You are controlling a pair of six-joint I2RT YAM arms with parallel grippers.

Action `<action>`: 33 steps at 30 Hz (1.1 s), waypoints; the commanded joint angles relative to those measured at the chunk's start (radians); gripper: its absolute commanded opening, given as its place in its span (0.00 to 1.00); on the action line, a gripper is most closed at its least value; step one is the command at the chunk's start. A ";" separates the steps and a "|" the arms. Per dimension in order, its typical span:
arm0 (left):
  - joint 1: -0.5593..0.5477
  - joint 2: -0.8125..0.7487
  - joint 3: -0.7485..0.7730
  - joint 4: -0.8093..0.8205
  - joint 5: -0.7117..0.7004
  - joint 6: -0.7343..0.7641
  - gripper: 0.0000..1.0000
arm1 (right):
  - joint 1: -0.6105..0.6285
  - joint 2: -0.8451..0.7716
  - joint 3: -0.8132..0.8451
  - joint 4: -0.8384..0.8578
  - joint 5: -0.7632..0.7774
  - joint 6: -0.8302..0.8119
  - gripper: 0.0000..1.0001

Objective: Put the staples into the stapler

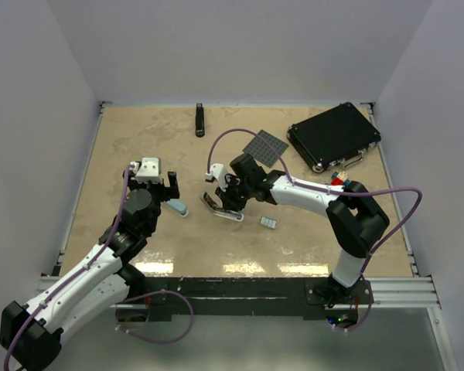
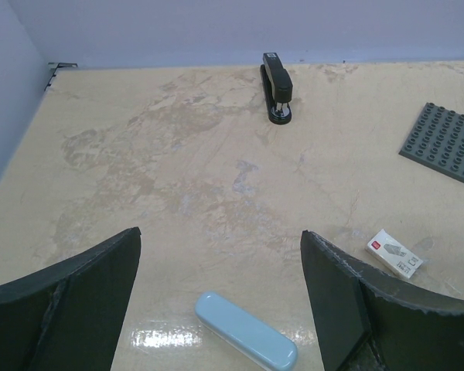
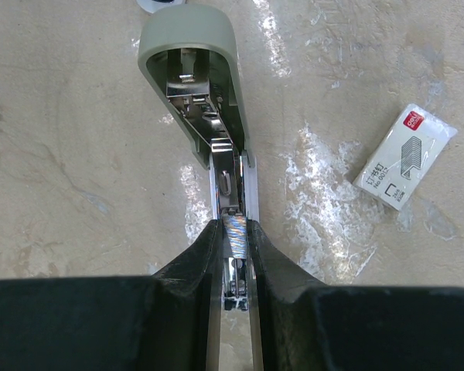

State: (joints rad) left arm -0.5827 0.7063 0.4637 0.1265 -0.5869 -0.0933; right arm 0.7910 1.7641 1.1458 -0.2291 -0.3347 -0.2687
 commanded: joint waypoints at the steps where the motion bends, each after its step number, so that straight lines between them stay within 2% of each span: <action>1: 0.007 -0.010 0.004 0.047 0.006 -0.003 0.88 | 0.001 -0.005 0.005 -0.006 -0.021 -0.010 0.11; 25: 0.009 -0.010 0.004 0.047 0.010 -0.005 0.88 | 0.001 0.025 -0.029 0.002 -0.012 -0.006 0.11; 33: 0.009 -0.011 0.004 0.047 0.010 -0.005 0.88 | 0.001 0.018 -0.026 -0.003 0.031 0.059 0.12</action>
State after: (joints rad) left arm -0.5827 0.7063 0.4637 0.1265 -0.5808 -0.0933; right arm 0.7910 1.7874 1.1213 -0.2306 -0.3298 -0.2539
